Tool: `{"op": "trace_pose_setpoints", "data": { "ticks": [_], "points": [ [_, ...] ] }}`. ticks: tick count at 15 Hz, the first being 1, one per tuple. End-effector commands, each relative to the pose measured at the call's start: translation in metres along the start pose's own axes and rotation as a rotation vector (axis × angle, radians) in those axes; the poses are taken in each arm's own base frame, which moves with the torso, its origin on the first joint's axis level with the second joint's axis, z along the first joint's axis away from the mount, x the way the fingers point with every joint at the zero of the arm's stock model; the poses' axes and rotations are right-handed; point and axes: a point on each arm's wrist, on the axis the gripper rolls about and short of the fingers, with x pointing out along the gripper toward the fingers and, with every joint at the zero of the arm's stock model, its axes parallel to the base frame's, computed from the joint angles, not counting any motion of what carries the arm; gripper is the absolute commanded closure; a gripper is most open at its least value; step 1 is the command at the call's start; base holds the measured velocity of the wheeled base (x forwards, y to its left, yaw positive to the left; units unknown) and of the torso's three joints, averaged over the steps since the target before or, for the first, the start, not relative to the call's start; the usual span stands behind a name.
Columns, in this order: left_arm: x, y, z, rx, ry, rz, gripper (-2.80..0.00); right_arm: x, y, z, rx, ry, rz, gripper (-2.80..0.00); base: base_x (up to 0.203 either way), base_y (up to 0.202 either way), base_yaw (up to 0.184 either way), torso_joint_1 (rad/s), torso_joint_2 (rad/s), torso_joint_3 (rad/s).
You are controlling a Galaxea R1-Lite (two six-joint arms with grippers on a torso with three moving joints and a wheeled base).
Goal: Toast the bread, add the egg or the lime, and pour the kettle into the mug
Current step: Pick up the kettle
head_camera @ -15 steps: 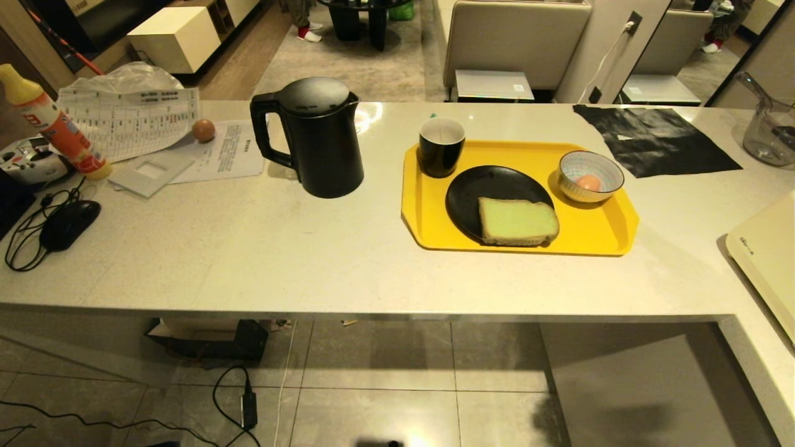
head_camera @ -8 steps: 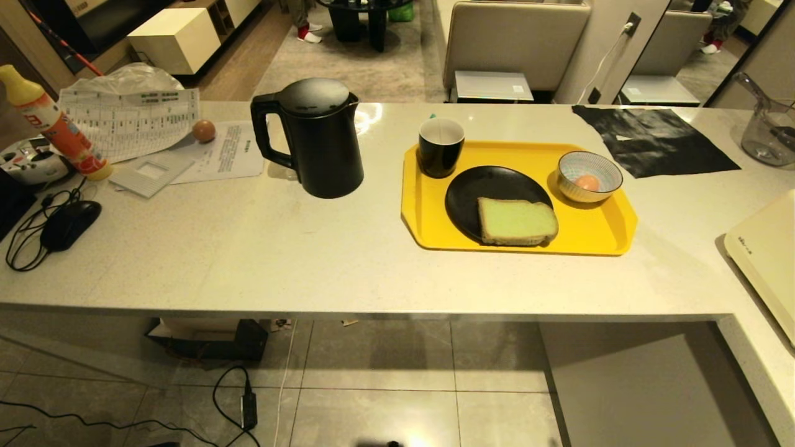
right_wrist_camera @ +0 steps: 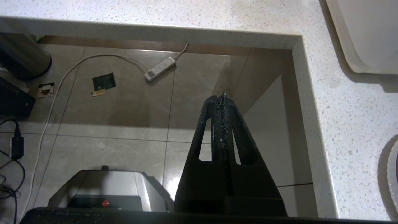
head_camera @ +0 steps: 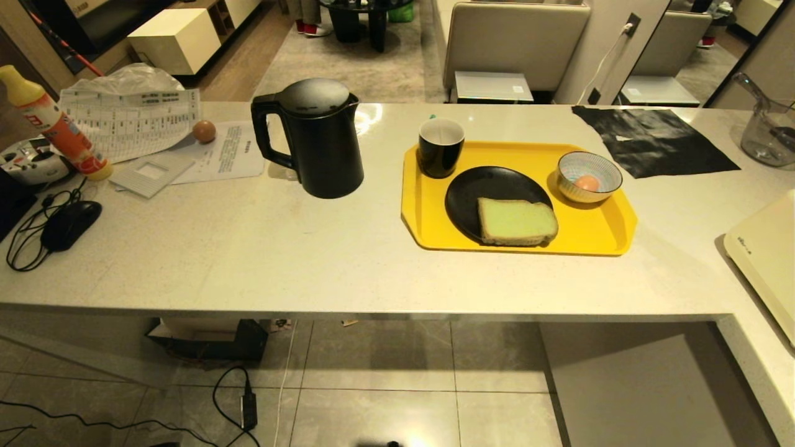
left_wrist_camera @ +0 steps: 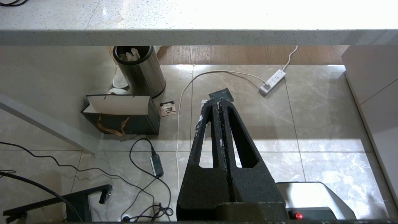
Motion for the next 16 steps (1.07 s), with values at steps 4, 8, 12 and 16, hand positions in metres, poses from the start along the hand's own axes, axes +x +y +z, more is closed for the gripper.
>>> {"op": "trace_pose_setpoints", "data": {
  "ticks": [4,8,12,16],
  "points": [
    [0.0001,0.0000,0.0000,0.000,0.001,0.001,0.00,-0.0101,0.0004,-0.0139,-0.024,-0.096,0.036,0.00,0.000,0.000,0.000,0.000,0.00,0.000],
    [0.0000,0.0000,0.0001,0.000,0.000,0.001,0.00,-0.0101,0.0005,-0.0135,-0.021,-0.100,0.039,0.00,0.000,0.000,0.000,0.000,0.00,0.000],
    [0.0001,0.0000,0.0000,0.000,0.001,0.000,0.00,-0.0102,0.0004,-0.0135,-0.008,-0.101,0.035,0.00,0.000,0.000,0.000,0.000,0.00,0.000],
    [0.0000,0.0000,0.0004,0.000,-0.001,0.002,0.00,-0.0103,0.0004,-0.0132,-0.008,-0.102,0.035,0.00,0.000,0.000,0.000,0.000,0.00,0.000]
  ]
}}
